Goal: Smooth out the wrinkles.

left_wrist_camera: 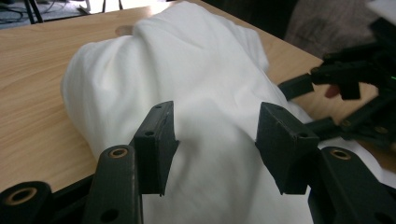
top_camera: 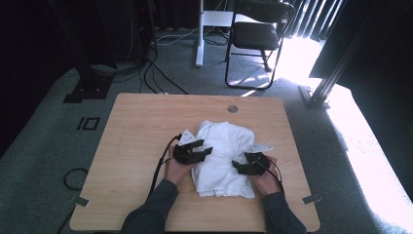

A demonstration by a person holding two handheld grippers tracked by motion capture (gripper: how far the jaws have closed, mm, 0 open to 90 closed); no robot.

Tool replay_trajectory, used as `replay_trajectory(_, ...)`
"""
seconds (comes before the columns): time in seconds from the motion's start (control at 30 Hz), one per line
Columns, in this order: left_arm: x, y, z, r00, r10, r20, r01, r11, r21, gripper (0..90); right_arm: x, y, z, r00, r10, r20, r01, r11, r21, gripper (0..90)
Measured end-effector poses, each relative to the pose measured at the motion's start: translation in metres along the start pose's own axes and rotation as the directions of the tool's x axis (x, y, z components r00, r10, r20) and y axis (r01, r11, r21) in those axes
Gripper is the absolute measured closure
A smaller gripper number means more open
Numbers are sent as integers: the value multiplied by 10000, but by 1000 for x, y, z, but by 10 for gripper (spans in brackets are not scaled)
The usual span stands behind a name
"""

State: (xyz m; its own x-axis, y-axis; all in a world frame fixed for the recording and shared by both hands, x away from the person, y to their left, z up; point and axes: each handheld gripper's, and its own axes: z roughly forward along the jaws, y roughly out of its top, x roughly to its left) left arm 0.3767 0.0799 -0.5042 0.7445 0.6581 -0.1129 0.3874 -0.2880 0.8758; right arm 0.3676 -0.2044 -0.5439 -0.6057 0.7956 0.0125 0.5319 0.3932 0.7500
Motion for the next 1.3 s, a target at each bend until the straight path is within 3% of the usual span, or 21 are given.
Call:
replay_trajectory(0.1, -6, -11, -3, 9985, 473, -285, -459, 9978, 476, 480, -5, -10, 1, 9997, -176, 139, 169, 9986, 500, 287)
replay_trajectory(0.17, -4, -17, -3, 9996, 254, -107, -248, 9983, 527, 478, -7, -15, -1, 9998, -91, 176, 82, 9986, 527, 286)
replay_trajectory(0.3, 1, -23, 3, 9993, 243, -276, -223, 9972, 714, 475, -12, -20, -6, 9999, -57, 97, 52, 9982, 589, 289)
replay_trajectory(0.37, 4, -25, 2, 9999, 59, -142, -50, 9978, 660, 472, -15, -22, -10, 9999, -94, 128, 84, 9972, 738, 290)
replay_trajectory(0.47, 14, -26, -5, 9984, -536, 175, 531, 9982, 286, 459, -20, -28, -19, 9999, 87, 110, -96, 9961, 876, 324)
replay_trajectory(0.53, 14, -28, -8, 9984, -548, 165, 543, 9981, 278, 459, -20, -31, -22, 9999, 81, 142, -94, 9960, 889, 345)
replay_trajectory(0.73, 11, -31, -9, 9989, -247, -401, 266, 9985, 479, 460, -11, -28, -19, 9987, -55, 506, 13, 9964, 845, 356)
replay_trajectory(0.87, 13, -32, -9, 9968, -155, -788, 198, 9983, 542, 458, -6, -17, -5, 9981, 27, 622, -70, 9976, 687, 357)
replay_trajectory(0.93, 17, -32, -10, 9945, -173, -1030, 229, 9983, 533, 455, -4, -10, 3, 9984, 20, 559, -56, 9980, 636, 357)
replay_trajectory(1.0, 28, -32, -14, 9872, -375, -1551, 453, 9979, 470, 456, 0, -3, 11, 9983, 14, 588, -51, 9980, 623, 357)
replay_trajectory(1.07, 32, -31, -16, 9850, -484, -1654, 565, 9974, 446, 456, 3, 4, 19, 9981, -27, 620, -10, 9982, 598, 357)
replay_trajectory(1.17, 47, -29, -22, 9743, -601, -2170, 720, 9963, 473, 456, 6, 14, 30, 9981, 64, 609, -98, 9984, 560, 356)
replay_trajectory(1.3, 58, -27, -26, 9686, -811, -2351, 949, 9943, 479, 457, 9, 26, 44, 9971, -36, 767, 1, 9990, 453, 344)
